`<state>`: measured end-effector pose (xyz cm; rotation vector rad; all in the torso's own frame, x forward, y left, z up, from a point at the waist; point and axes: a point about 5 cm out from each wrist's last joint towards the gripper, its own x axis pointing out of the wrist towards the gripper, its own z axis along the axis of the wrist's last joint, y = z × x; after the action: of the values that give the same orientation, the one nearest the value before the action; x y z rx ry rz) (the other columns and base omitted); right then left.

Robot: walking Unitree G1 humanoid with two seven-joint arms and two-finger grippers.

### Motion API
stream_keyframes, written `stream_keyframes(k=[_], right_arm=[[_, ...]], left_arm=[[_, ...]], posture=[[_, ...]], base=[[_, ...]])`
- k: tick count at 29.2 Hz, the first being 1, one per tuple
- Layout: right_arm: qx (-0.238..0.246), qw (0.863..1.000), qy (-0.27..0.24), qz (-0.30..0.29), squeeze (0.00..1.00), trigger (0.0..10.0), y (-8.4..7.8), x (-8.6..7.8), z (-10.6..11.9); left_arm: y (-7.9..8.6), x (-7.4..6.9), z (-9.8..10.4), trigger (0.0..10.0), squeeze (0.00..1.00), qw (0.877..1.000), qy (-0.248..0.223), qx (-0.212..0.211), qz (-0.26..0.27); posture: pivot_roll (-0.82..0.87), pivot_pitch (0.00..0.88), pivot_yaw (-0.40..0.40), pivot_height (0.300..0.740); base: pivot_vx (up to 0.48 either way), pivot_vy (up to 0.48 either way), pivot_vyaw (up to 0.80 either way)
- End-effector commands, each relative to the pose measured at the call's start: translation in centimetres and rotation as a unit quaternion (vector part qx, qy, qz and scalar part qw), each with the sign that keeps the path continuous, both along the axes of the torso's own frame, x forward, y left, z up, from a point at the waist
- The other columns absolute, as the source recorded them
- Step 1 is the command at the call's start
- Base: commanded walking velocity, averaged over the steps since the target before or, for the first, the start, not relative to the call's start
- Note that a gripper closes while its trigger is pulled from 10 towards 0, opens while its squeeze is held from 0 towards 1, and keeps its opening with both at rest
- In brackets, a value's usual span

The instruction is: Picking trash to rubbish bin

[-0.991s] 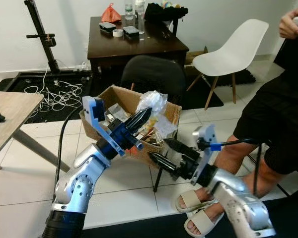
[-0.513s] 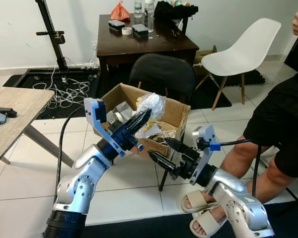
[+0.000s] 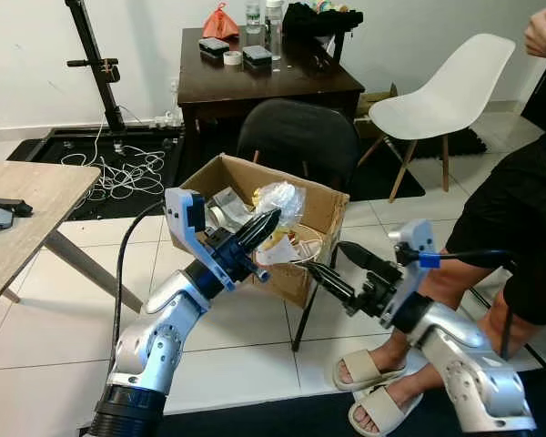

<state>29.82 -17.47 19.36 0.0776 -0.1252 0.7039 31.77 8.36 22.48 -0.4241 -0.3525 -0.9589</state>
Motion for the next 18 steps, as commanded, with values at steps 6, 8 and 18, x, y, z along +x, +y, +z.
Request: stream_keyframes(k=[6, 8, 18], right_arm=[[-0.005, 1.0, 0.001, 0.014, 0.0, 10.0, -0.21, -0.63, -0.14], [-0.006, 1.0, 0.002, 0.015, 0.0, 10.0, -0.2, -0.69, -0.16], [-0.005, 1.0, 0.004, 0.024, 0.0, 10.0, -0.01, -0.82, -0.29]], left_arm=[[-0.85, 0.07, -0.36, 10.0, 0.0, 1.0, -0.003, 0.008, -0.005], [-0.87, 0.07, -0.36, 10.0, 0.0, 1.0, -0.004, 0.009, -0.005], [-1.05, 0.08, -0.22, 10.0, 0.0, 1.0, -0.01, 0.01, -0.005]], posture=[[-0.22, 0.161, 0.077, 0.74], [-0.22, 0.162, 0.078, 0.74], [-0.22, 0.162, 0.079, 0.74]], base=[[0.27, 0.0, 0.0], [0.285, 0.0, 0.0], [0.294, 0.0, 0.0]])
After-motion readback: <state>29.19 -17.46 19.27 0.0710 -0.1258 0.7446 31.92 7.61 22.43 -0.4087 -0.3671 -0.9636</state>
